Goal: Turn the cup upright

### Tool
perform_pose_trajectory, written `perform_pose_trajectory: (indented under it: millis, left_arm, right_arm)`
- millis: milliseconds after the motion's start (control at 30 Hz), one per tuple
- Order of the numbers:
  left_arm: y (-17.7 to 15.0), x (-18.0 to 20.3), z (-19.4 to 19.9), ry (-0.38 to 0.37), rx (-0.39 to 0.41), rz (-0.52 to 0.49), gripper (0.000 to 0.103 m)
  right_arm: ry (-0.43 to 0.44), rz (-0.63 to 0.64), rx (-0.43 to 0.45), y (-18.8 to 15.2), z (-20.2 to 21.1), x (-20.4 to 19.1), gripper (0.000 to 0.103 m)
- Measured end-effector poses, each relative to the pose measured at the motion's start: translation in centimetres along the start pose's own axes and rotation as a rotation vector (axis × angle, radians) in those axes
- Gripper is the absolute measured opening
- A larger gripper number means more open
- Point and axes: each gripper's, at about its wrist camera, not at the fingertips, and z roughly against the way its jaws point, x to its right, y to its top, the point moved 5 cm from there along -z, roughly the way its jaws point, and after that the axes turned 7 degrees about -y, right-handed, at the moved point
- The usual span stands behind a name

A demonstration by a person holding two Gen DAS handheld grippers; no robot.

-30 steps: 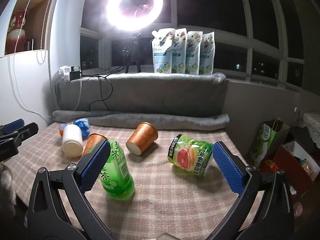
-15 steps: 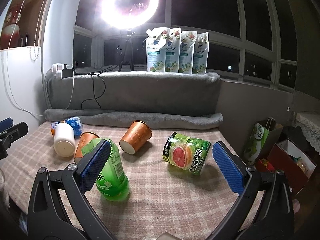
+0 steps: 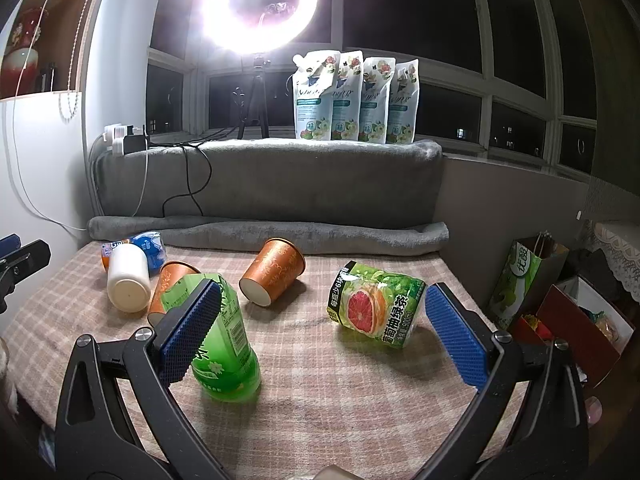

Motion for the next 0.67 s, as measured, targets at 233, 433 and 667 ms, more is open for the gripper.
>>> perform_pose_trajectory:
  millis: [233, 433, 667]
  left_arm:
    - [0.0, 0.1, 0.0, 0.000, 0.002, -0.002, 0.103]
    - [0.0, 0.0, 0.0, -0.004, 0.002, -0.001, 0.103]
    - [0.1, 0.1, 0.3, 0.012, 0.034, -0.016, 0.103]
  right_arm:
    - [0.001, -0.002, -0.003, -0.1, -0.1, 0.0, 0.103]
    - [0.005, 0.002, -0.010, -0.4, -0.3, -0.1, 0.103]
    - [0.022, 0.013, -0.031, -1.4, -0.7, -0.4, 0.103]
